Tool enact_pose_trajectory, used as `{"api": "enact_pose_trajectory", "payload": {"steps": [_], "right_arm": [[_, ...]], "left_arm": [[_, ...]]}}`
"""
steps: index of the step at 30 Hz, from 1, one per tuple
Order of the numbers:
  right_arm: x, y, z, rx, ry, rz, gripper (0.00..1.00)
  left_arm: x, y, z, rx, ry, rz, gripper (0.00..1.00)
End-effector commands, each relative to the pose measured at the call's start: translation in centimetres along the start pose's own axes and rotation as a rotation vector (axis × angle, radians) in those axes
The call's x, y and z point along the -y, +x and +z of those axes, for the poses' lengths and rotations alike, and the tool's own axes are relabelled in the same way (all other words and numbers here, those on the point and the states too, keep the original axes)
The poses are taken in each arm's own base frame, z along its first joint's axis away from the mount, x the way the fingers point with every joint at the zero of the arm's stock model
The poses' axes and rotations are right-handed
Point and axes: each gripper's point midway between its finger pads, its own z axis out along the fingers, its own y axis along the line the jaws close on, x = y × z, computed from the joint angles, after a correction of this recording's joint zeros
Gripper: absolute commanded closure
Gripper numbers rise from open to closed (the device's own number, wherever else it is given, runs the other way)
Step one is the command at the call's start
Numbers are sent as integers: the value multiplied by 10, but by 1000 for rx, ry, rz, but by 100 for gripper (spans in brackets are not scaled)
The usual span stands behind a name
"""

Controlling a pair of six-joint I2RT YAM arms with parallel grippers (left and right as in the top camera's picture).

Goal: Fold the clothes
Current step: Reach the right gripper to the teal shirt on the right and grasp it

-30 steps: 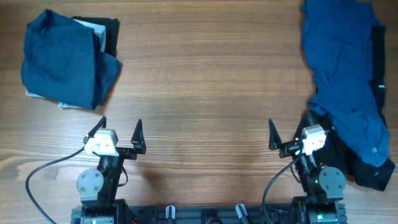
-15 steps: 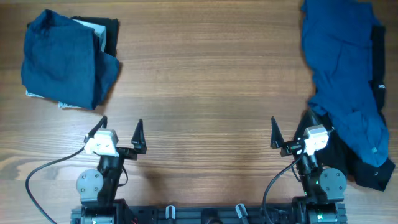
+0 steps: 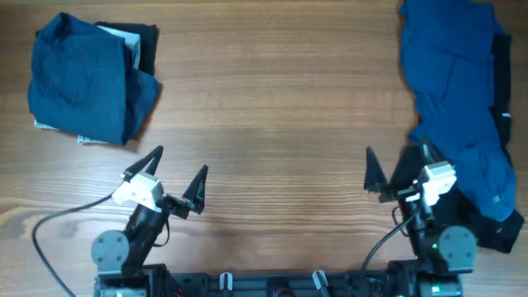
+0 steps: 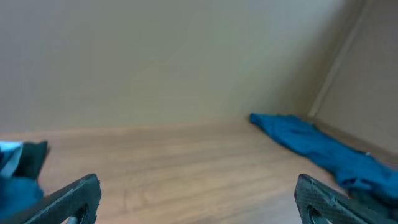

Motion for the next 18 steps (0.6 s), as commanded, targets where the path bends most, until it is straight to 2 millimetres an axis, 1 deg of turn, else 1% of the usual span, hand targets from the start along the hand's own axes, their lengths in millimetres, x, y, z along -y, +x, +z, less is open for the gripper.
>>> {"api": "enact_pose_trajectory", "payload": {"steps": [1,4,6,8,10,12,14,17,18], "right_arm": [[-9,-37,21,-25,-62,18,0],[-14,-55,49,-91,-120,37,0],[-12,-61,73,-179,-126,63,0],[-9,-61,92,-265,-127,53,0],[-4,-57,115,-379,-136,8,0],[0,-47,133,-475,-150,-23,0],[4,-30,151,-582,-166,-38,0],[10,5,173,-712,-175,-11,0],[11,22,179,-756,-177,4,0]], "left_arm": [[10,-45,13,-17,36,-27,0],[1,-56,34,-123,18,-88,0],[-9,-61,54,-223,-1,-146,0],[-18,-61,71,-313,-21,-198,0],[-30,-56,91,-446,-43,-241,0],[-40,-46,106,-561,-51,-252,0],[-52,-32,121,-681,-59,-282,0],[-67,-8,139,-805,-69,-338,0],[-72,2,145,-837,-74,-357,0]]}}
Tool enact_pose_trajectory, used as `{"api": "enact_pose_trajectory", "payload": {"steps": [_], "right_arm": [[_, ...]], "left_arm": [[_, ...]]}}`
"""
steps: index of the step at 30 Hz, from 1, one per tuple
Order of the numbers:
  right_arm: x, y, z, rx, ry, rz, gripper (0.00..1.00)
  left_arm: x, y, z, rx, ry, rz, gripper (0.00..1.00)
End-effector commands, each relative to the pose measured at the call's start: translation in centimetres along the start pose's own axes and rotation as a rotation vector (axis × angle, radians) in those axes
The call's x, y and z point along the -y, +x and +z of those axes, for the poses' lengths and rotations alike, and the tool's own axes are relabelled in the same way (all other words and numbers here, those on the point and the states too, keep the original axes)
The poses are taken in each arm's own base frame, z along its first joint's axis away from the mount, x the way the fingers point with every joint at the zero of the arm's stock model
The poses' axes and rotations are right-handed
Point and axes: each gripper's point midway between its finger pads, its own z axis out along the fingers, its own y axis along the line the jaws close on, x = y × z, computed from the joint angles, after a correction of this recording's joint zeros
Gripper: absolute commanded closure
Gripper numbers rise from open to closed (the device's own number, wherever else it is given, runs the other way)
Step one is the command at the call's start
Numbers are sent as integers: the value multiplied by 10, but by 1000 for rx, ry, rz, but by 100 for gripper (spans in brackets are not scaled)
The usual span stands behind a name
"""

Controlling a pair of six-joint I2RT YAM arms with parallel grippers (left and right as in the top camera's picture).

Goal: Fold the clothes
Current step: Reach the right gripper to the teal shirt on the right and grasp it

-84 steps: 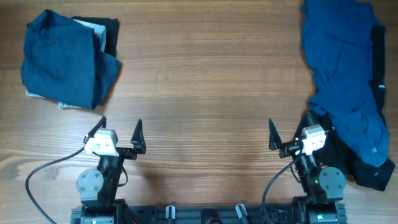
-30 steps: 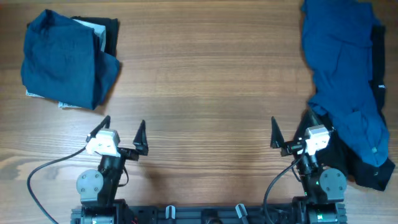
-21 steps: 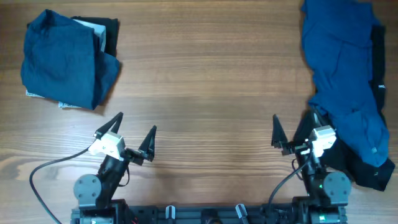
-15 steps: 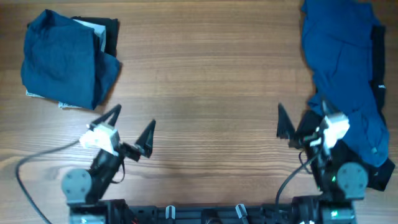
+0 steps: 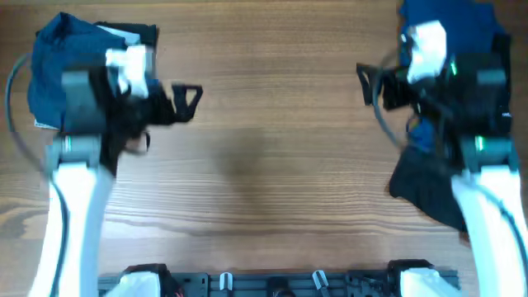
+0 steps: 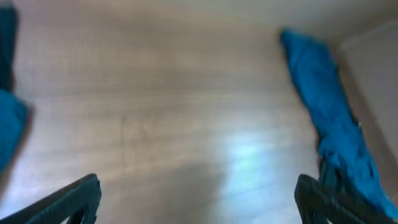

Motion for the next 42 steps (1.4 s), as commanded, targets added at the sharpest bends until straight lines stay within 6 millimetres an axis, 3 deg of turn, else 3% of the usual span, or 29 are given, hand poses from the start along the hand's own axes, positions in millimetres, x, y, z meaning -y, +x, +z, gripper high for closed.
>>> {"api": "enact_pose_trajectory", "payload": {"steps": [1,4,7,10,12,16,18,23,25,28,30,37,41,42], "right_arm": [[8,26,52,-144,-39,-3,0],[15,70,89,-280,-57,41,0],[17,113,113,-407,-81,85,0],[19,146,128,-503,-90,157,0],[29,158,130,-534,-42,247,0],[91,168,113,-536,269,503,0],[129,177,92,-531,423,600,0],[177,198,64,-548,590,645,0],[197,217,45,-571,691,688,1],[205,231,34,-586,738,740,2],[208,244,27,-606,755,759,8],[205,281,16,-669,810,756,19],[203,289,17,-671,809,755,35],[203,289,17,-670,808,754,44]], "left_arm": [[-18,-3,40,-112,7,0,0],[-33,13,66,-190,13,-51,0],[-40,32,84,-267,35,-100,0],[-36,40,92,-299,94,-127,0],[-33,38,94,-292,111,-122,0],[-24,32,100,-267,127,-81,0],[-14,33,105,-270,140,-54,0],[12,38,114,-280,177,8,0],[24,40,121,-278,179,51,0],[32,43,126,-279,165,85,0],[37,45,129,-282,159,103,0],[50,43,133,-263,181,142,0],[51,41,134,-253,183,147,0],[51,41,134,-253,183,147,0]]}}
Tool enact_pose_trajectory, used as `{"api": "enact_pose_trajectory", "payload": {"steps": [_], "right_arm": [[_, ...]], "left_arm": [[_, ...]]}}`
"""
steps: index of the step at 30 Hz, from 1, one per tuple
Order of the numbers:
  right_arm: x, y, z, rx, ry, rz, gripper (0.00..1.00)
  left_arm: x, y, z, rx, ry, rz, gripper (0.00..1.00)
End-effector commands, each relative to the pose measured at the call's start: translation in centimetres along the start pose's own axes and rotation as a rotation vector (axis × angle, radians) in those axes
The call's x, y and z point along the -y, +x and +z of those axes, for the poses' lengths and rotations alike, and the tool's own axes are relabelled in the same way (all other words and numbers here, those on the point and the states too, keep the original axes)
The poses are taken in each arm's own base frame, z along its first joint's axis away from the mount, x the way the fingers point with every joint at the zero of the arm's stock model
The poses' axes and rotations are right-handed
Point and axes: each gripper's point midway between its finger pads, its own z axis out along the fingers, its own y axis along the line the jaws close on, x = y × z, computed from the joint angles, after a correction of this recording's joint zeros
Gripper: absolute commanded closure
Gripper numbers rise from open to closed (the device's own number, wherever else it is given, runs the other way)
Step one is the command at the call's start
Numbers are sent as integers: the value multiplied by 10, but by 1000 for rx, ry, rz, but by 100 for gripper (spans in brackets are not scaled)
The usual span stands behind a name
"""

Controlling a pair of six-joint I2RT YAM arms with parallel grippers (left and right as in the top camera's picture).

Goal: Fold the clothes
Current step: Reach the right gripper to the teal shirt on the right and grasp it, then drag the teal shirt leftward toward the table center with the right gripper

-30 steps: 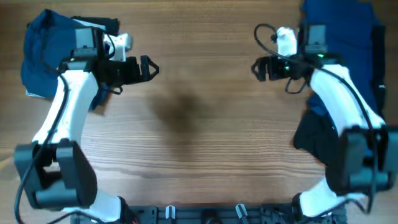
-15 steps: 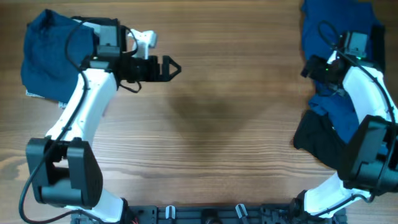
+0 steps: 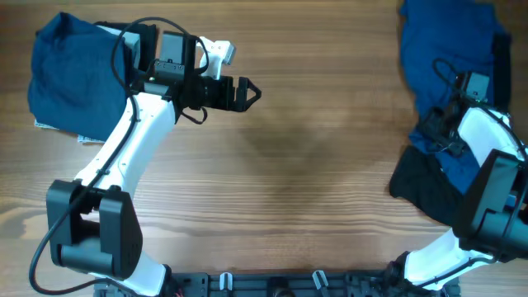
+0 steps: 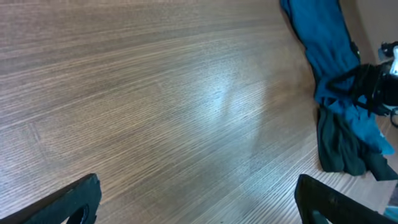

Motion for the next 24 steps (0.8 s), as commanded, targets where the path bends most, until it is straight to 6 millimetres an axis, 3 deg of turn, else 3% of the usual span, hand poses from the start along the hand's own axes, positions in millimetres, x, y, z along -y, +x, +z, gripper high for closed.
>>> {"api": "enact_pose_trajectory", "payload": {"steps": [1,6,8,13,20,24], "right_arm": [[6,1,-1,19,27,5,51],[2,-14,-11,64,10,-18,96],[0,-21,-18,80,0,-20,96],[-27,-47,-57,140,-159,-104,96],[-75,-79,-159,281,-470,-308,96],[-100,-78,-226,359,-637,-448,96]], "left_arm": [[3,-8,-3,21,-3,35,0],[4,-8,-3,20,-2,35,0],[4,-8,-3,21,-2,35,0],[4,-9,-3,24,-1,37,0],[6,-10,-3,26,10,40,0],[7,-15,-5,49,12,53,0]]}}
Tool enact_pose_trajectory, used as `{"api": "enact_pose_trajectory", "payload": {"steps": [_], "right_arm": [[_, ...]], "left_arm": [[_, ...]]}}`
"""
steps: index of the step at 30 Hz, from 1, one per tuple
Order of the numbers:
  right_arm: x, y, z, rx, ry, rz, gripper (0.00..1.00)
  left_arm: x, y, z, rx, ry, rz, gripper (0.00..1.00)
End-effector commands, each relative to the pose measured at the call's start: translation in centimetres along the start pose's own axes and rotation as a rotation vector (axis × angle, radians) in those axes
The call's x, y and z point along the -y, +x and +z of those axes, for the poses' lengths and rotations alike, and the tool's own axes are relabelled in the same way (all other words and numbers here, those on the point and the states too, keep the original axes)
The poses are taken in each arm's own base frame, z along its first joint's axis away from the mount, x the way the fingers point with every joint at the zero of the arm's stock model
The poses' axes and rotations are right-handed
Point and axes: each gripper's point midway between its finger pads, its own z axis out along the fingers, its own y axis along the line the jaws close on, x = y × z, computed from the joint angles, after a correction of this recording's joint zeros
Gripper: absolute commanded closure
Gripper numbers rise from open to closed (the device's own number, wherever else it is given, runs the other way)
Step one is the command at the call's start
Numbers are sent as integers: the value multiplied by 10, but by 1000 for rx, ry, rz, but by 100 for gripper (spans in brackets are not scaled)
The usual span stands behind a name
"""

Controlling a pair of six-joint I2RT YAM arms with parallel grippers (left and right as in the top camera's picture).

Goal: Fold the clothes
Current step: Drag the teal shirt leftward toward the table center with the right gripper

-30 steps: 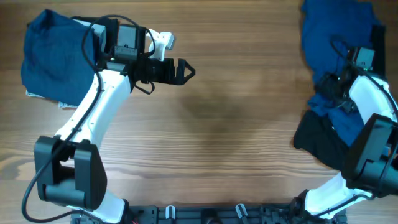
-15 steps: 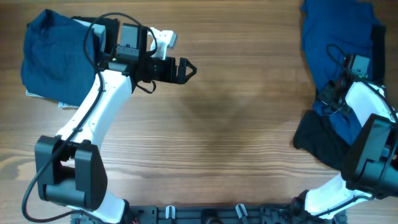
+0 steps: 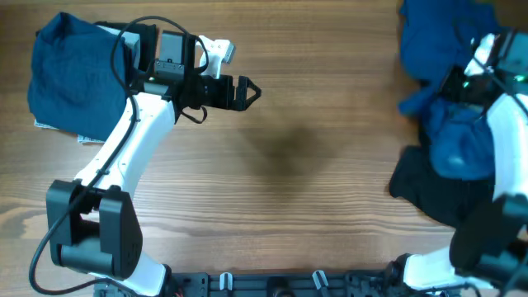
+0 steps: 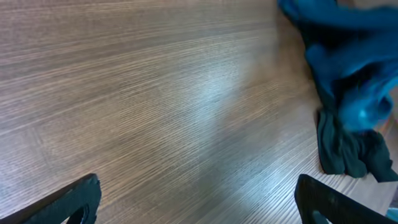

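Observation:
A pile of unfolded clothes lies at the table's right edge. Its blue garment [image 3: 452, 140] is bunched and lifted, blurred in both views [image 4: 351, 81]. My right gripper [image 3: 456, 89] is shut on it, the fingertips buried in the cloth. Under it lies a dark garment [image 3: 425, 194], which also shows in the left wrist view [image 4: 342, 152]. My left gripper [image 3: 245, 92] hangs open over bare wood [image 4: 198, 198], holding nothing.
A stack of folded clothes [image 3: 82, 78], blue on top with dark and white layers under it, sits at the far left behind my left arm. The wooden table [image 3: 289, 173] runs between the two piles. More blue cloth [image 3: 437, 33] lies at the back right.
My right gripper was down on the blue garment; now it is higher and further back, with the cloth pulled up and bunched under it. The left arm has not moved.
Both arms were tucked at the near edge with open grippers. Then both were raised over the table. Later the left reached out over the middle and the right was down on the blue garment, which now hangs gathered from it.

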Motion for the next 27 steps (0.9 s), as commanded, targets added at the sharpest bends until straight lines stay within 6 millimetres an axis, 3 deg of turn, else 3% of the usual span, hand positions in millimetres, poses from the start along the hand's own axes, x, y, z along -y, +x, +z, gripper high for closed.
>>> {"api": "enact_pose_trajectory", "payload": {"steps": [1,5,14,22,27], "right_arm": [[-71,-35,-67,138,-272,-202,96],[-125,-37,-102,176,-351,-308,96],[-245,-2,-137,188,-563,-481,96],[-340,19,-190,252,-778,-481,96],[-382,26,-196,304,-775,-378,96]], "left_arm": [[7,-14,-6,42,10,49,0],[22,-30,-27,109,15,91,0],[55,-56,-101,281,-5,172,0],[39,-47,-168,356,-100,100,0],[21,-30,-192,345,-156,14,0]]}}
